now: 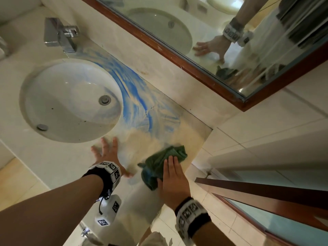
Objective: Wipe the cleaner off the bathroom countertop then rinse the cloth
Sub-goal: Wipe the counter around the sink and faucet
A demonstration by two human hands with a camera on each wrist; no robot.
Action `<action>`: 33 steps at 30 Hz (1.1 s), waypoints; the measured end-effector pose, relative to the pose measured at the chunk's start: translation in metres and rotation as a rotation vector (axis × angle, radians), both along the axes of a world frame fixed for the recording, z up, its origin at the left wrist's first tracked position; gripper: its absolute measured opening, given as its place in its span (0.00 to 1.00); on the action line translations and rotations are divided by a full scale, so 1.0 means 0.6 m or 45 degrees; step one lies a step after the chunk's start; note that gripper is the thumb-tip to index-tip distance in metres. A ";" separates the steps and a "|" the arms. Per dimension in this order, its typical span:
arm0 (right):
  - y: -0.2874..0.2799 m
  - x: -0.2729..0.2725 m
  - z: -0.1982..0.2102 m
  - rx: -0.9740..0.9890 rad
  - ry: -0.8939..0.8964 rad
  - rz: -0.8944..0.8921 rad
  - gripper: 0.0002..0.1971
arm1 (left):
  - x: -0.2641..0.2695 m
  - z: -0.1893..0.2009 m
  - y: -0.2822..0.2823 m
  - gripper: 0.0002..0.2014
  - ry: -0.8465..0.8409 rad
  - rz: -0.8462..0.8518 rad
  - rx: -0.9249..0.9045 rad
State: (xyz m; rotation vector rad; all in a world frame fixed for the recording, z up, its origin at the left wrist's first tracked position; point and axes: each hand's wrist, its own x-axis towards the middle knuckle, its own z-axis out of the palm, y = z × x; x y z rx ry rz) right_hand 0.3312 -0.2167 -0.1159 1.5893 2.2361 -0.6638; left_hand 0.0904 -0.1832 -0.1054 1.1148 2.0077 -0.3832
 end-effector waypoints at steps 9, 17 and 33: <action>0.131 -0.056 -0.005 0.038 -0.024 0.074 0.39 | 0.000 -0.009 -0.003 0.79 0.006 0.017 0.034; 0.021 -0.031 -0.006 0.013 0.028 0.039 0.35 | -0.002 -0.014 -0.004 0.79 0.038 -0.026 0.031; 0.116 -0.083 -0.001 0.019 -0.007 0.202 0.37 | 0.002 -0.012 -0.004 0.79 0.041 -0.004 0.031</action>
